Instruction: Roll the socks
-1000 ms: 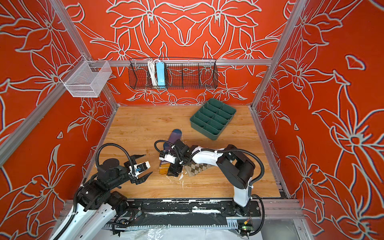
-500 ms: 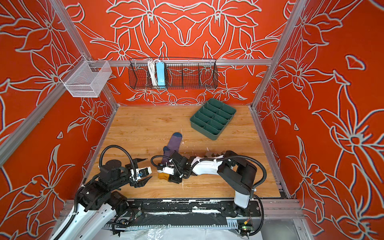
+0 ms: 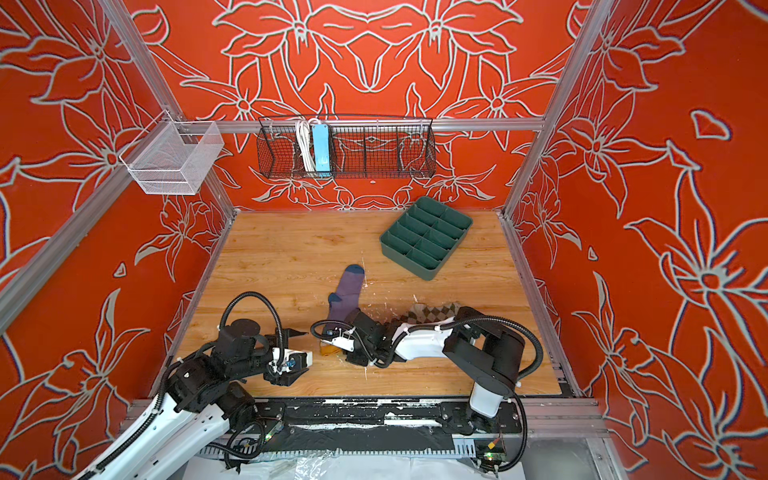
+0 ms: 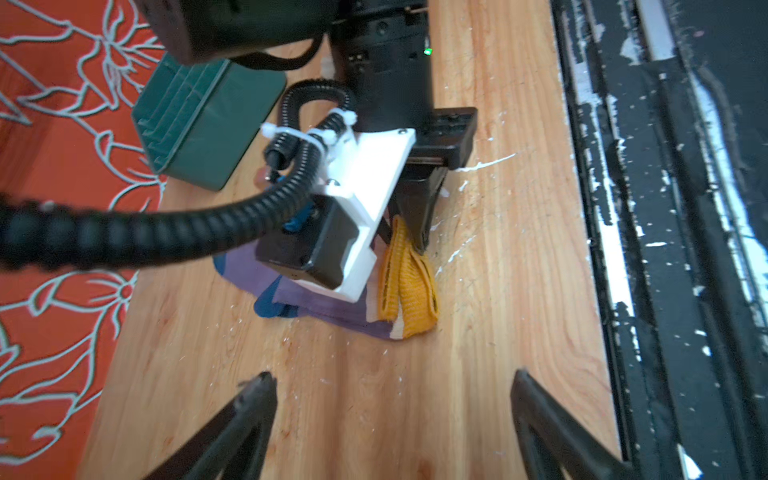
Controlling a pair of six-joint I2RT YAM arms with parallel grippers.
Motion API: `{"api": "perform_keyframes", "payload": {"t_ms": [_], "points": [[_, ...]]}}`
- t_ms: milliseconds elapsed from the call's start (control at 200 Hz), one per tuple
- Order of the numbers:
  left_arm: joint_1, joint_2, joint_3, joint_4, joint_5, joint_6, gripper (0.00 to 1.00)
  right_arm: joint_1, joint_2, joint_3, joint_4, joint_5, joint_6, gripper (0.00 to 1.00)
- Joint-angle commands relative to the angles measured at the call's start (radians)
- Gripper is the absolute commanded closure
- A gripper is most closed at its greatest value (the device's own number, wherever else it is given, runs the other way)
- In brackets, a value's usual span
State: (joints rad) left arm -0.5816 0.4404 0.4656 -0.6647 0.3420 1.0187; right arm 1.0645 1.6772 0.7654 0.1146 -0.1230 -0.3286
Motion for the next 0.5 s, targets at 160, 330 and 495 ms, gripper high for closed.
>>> {"api": "perform_keyframes", "payload": {"t_ms": [160,330,495], "points": [[-0.229,0.152,-0.025,0.141,-0.1,0.014,0.15,0.0,-0.166,-0.122,-0.115,0.012,-0.085,0.52],[-0.358,0.274,-0.097,0.391,-0.25,-0.067,0.17,0.0,-0.24,-0.116,-0.111,-0.001,-0.044,0.43],[-0.403,0.384,-0.147,0.566,-0.395,-0.105,0.18,-0.007,-0.413,-0.183,-0.075,0.072,-0.002,0.37]]}}
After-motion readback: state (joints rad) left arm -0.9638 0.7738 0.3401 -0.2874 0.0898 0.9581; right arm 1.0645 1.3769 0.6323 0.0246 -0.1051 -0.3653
